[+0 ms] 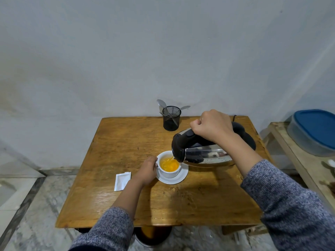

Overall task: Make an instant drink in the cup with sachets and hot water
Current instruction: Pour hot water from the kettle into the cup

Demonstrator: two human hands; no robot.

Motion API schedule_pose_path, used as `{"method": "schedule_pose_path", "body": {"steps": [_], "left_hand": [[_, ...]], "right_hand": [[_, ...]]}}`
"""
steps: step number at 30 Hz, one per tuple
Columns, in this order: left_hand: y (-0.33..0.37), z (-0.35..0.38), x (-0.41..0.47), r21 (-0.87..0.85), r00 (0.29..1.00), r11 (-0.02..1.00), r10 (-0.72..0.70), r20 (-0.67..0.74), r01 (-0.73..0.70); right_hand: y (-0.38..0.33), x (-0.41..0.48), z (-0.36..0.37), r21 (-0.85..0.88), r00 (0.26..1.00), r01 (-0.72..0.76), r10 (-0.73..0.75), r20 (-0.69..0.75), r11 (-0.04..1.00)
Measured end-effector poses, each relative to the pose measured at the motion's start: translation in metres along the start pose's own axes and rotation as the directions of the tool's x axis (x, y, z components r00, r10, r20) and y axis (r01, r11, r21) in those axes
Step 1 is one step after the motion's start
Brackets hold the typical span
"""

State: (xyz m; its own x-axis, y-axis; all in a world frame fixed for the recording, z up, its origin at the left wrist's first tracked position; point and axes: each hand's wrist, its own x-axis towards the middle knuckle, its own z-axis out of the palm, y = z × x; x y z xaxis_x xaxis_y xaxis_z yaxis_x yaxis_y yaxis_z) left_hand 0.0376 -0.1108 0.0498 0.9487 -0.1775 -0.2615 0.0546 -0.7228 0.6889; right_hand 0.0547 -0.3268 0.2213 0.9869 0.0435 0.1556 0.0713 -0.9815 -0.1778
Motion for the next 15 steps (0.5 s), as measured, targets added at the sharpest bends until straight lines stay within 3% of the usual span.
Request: {"method": "schedule_pose_path", "body": {"steps": [15], "left_hand": [[0.0, -0.0008, 0.0012, -0.003, 1.0, 1.0, 0.002, 0.001, -0.002]], "right_hand": [[-0.0031, -0.002, -0.0038, 0.004, 1.0, -0.006, 0.006, -0.008, 1.0]]}}
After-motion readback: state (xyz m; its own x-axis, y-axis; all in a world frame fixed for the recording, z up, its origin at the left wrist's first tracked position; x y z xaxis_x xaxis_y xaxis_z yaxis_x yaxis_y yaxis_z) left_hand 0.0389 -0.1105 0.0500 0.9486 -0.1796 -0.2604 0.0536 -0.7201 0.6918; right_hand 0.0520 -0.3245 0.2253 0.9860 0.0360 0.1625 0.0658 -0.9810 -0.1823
